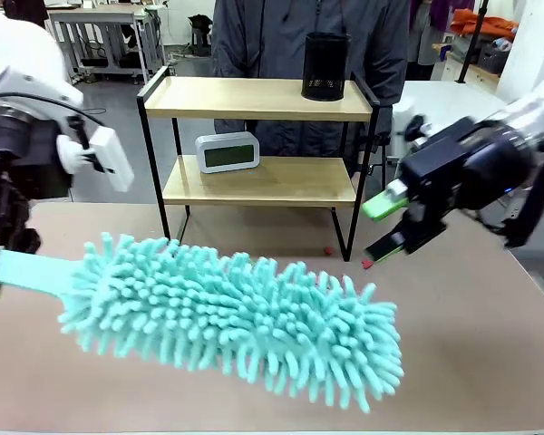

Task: Clean the shelf.
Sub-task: Hand the Duster back to the human.

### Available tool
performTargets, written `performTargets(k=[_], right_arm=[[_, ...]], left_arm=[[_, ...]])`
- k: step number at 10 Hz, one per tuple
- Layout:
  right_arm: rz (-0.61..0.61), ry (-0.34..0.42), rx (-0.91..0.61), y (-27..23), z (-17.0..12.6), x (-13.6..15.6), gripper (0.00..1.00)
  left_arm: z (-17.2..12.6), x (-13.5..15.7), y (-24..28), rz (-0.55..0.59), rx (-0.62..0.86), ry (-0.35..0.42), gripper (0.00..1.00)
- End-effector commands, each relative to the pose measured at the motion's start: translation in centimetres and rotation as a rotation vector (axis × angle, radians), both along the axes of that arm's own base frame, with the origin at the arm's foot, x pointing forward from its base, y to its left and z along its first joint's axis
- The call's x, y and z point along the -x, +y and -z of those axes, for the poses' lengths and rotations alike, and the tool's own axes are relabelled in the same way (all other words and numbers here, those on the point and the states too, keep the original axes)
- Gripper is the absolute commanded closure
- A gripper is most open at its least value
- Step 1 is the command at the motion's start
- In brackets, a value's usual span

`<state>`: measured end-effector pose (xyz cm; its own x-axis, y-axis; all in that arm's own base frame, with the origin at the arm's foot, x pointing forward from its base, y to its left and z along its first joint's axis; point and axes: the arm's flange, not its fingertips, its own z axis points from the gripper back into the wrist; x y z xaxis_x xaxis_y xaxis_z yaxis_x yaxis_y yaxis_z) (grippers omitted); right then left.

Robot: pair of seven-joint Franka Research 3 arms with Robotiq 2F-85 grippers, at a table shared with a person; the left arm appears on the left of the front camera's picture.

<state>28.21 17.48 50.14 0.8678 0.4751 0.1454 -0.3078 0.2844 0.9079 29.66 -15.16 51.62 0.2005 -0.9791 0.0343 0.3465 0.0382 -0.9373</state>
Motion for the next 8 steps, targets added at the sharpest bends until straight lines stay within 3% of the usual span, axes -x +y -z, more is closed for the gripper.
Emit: performTargets(k=[1, 4, 8], right_arm=[[-0.066, 0.028, -0.013, 2.2, 0.1, 1.1, 0.00], [-0.132, 0.013, -0.019, 4.0, 1.0, 4.7, 0.00], [-0.178, -0.021, -0.043, 4.2, 1.1, 5.6, 0.00]], left_arm=[[-1.0, -1.5, 0.2, -0.004, 0.021, -0.005, 0.88], [-0.6, -2.3, -0.5, -0.029, 0.051, 0.018, 0.88], [-0.5, -2.9, 0.1, -0.088, 0.104, 0.054, 0.88]])
